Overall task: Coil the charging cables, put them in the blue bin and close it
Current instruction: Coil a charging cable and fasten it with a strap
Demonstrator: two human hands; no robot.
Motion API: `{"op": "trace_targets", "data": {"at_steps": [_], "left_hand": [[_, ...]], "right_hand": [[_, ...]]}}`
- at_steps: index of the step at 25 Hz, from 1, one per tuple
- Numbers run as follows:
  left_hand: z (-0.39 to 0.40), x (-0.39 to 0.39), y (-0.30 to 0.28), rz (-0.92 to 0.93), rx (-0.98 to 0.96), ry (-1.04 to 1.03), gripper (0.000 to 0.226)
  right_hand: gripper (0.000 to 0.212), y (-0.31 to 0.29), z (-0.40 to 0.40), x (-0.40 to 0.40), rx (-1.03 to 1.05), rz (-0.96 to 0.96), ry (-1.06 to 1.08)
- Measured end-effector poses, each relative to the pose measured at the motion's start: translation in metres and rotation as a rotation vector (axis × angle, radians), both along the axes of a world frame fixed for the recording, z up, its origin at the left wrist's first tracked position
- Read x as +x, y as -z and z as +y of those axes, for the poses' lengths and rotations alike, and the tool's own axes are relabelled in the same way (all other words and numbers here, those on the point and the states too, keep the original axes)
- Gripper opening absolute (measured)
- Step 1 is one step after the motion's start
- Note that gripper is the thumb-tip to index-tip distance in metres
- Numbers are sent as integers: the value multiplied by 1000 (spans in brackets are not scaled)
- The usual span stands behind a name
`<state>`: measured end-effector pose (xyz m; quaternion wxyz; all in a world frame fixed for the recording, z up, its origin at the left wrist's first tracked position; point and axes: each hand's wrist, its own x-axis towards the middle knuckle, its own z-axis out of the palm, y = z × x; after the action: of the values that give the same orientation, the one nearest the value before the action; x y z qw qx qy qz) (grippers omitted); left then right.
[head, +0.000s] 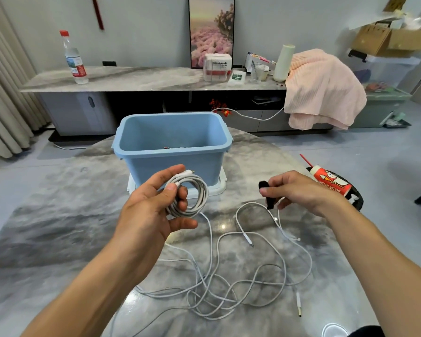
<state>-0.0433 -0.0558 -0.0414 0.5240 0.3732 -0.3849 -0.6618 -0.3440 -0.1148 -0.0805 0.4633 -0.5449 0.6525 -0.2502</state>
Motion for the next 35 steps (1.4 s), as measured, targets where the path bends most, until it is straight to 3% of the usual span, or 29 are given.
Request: {"op": "trace_targets", "data": {"at_steps": [4, 8, 12, 15, 20, 27, 32, 35], "left_hand": [[1, -1, 0, -1, 4, 6, 32], [1, 2, -3, 7, -11, -11, 31], [0, 4, -5, 10, -11, -13, 31], [1, 5, -7, 15, -13, -4, 32], [3, 6, -10, 23, -21, 9, 32], [5, 7, -13, 79, -45, 81, 33], [5, 10, -14, 146, -62, 122, 34], [5, 11, -12, 117, -79, 135, 33]], "right_hand": [[11, -28, 12, 37, -105, -357, -37], [20, -56, 26, 76, -201, -545, -129], [14, -71, 38, 106, -266, -771, -167], [19, -64, 40, 120, -284, -825, -126], [17, -46, 39, 133, -369, -643, -137], [20, -35, 34, 140, -740, -302, -180], [9, -37, 40, 142, -953, -118, -131], [3, -40, 40, 139, -1158, 156, -182]]}}
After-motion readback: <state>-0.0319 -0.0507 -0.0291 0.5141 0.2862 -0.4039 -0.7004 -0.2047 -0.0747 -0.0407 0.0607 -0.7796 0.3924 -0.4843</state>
